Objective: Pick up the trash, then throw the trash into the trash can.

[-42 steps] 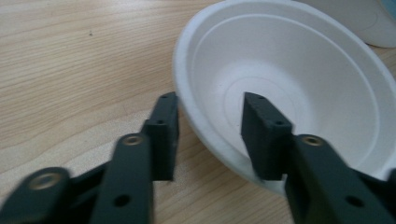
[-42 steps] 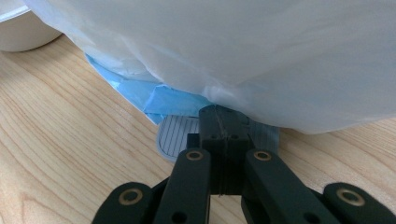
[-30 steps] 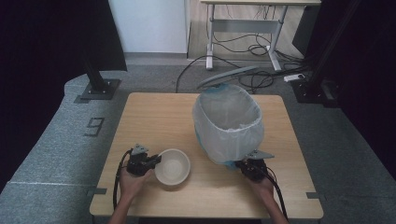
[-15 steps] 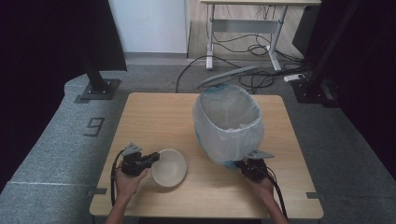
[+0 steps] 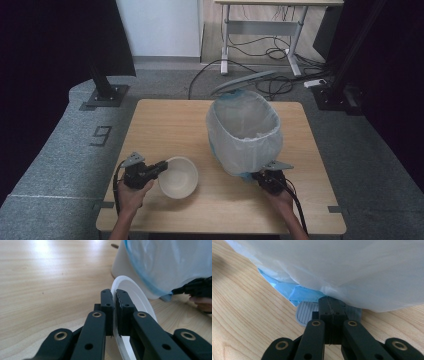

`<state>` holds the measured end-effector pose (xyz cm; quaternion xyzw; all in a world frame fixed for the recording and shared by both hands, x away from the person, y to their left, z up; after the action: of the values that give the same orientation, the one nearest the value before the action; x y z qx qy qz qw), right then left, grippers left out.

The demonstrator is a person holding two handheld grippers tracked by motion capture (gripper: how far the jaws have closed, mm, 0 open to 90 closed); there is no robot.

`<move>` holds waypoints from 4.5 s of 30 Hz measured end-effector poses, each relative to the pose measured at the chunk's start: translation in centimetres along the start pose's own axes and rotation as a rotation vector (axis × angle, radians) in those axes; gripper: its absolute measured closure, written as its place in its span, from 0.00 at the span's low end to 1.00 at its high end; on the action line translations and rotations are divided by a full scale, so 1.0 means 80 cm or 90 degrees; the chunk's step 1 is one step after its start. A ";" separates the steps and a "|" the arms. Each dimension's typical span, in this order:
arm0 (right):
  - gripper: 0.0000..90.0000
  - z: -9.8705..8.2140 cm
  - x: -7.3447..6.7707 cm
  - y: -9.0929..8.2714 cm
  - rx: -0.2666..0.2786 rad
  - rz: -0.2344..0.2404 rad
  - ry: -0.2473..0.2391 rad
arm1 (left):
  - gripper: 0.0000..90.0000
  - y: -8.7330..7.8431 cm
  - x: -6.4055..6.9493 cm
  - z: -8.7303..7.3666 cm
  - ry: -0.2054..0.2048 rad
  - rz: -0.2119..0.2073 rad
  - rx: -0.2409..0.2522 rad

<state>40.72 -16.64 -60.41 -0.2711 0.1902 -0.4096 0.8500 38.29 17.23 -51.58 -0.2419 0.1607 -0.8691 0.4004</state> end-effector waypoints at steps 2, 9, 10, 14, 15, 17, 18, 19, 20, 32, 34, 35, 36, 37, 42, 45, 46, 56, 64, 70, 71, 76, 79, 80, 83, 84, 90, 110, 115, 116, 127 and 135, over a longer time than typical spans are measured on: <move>1.00 0.000 0.000 0.000 -0.001 0.000 0.001 | 0.95 -0.004 0.000 0.003 0.001 0.001 0.006; 1.00 0.000 0.001 0.000 -0.001 0.000 -0.001 | 0.95 -0.010 -0.003 0.005 -0.002 0.002 0.013; 1.00 0.000 0.001 0.000 -0.001 0.000 0.000 | 0.95 -0.010 -0.003 0.005 -0.002 0.002 0.013; 1.00 0.000 0.000 0.000 -0.001 0.000 0.000 | 0.95 -0.012 0.000 0.006 0.002 0.001 0.015; 1.00 0.000 0.000 0.000 0.000 -0.001 -0.001 | 0.95 -0.013 0.000 0.006 0.002 0.000 0.016; 1.00 0.000 0.000 0.000 0.000 -0.002 -0.001 | 0.95 -0.014 0.001 0.008 0.001 -0.002 0.019; 1.00 0.000 0.000 0.000 -0.001 -0.001 -0.001 | 0.95 -0.015 0.001 0.008 0.002 -0.003 0.020; 1.00 0.000 0.000 0.000 -0.001 -0.001 -0.001 | 0.95 -0.016 0.001 0.009 0.001 -0.004 0.021; 1.00 0.000 0.000 0.000 0.000 0.000 0.000 | 0.95 -0.016 0.001 0.010 0.002 -0.005 0.022; 1.00 0.000 0.001 0.000 0.000 -0.002 0.000 | 0.95 -0.027 0.021 0.026 0.020 -0.026 0.047; 1.00 0.000 0.001 0.000 0.000 -0.001 0.001 | 0.95 -0.029 0.026 0.030 0.025 -0.033 0.050; 1.00 0.000 0.001 0.000 0.000 -0.001 0.001 | 0.95 -0.029 0.026 0.030 0.025 -0.033 0.050; 1.00 0.000 0.001 0.000 0.001 0.000 0.000 | 0.95 -0.029 0.029 0.032 0.027 -0.038 0.052; 1.00 0.000 0.001 0.000 0.001 0.000 0.001 | 0.95 -0.029 0.031 0.033 0.028 -0.041 0.053; 1.00 0.000 0.001 0.000 0.001 0.000 0.001 | 0.95 -0.030 0.036 0.039 0.034 -0.046 0.056; 1.00 0.000 0.001 0.000 0.002 0.000 0.000 | 0.95 -0.035 0.043 0.048 0.037 -0.052 0.068; 1.00 0.000 0.001 0.000 0.001 0.001 0.001 | 0.95 -0.036 0.044 0.050 0.038 -0.055 0.071; 1.00 0.000 0.001 0.000 0.004 0.005 0.007 | 0.95 -0.035 0.058 0.058 0.045 -0.070 0.074; 1.00 -0.001 0.001 0.000 0.003 0.007 0.008 | 0.95 -0.038 0.071 0.075 0.059 -0.075 0.076; 1.00 0.000 0.001 0.000 0.004 0.007 0.009 | 0.95 -0.043 0.078 0.088 0.063 -0.085 0.082; 1.00 0.000 0.001 0.000 0.004 0.007 0.009 | 0.95 -0.043 0.078 0.088 0.063 -0.085 0.082; 1.00 0.000 0.001 0.000 0.004 0.008 0.011 | 0.95 -0.047 0.087 0.100 0.070 -0.090 0.086; 1.00 -0.001 0.001 0.000 0.004 0.005 0.010 | 0.95 -0.049 0.091 0.105 0.075 -0.093 0.088; 1.00 -0.001 0.001 0.000 0.003 0.006 0.010 | 0.95 -0.051 0.096 0.109 0.083 -0.098 0.089; 1.00 0.000 0.001 0.000 0.004 0.007 0.010 | 0.95 -0.053 0.101 0.116 0.093 -0.100 0.090; 1.00 0.000 0.001 0.000 0.004 0.007 0.010 | 0.95 -0.054 0.102 0.118 0.093 -0.101 0.091; 1.00 -0.001 0.001 0.000 0.003 0.006 0.010 | 0.95 -0.061 0.109 0.135 0.098 -0.109 0.103; 1.00 -0.001 0.001 0.000 0.001 0.009 0.011 | 0.95 -0.059 0.130 0.182 0.119 -0.116 0.122; 1.00 -0.001 0.001 0.000 0.001 0.009 0.011 | 0.95 -0.056 0.133 0.189 0.121 -0.115 0.122; 1.00 -0.001 0.001 0.000 0.001 0.009 0.011 | 0.95 -0.055 0.133 0.190 0.123 -0.115 0.122; 1.00 -0.001 0.001 0.000 0.001 0.009 0.012 | 0.95 -0.044 0.142 0.207 0.128 -0.114 0.120; 1.00 -0.001 0.001 0.000 0.001 0.010 0.011 | 0.95 -0.040 0.146 0.217 0.130 -0.114 0.119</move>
<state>40.73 -16.73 -60.45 -0.2652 0.1995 -0.4056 0.8517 39.28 8.74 -32.25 -0.1275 0.0968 -0.9326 0.3235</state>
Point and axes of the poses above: each handheld gripper's, and its own axes: y roughly forward along the jaws, z roughly out of its top, x roughly to its right, the point moved 10 cm from there along y, roughly forward along the jaws, and after that the axes turned 1 degree about -x, right-handed, at the moved point
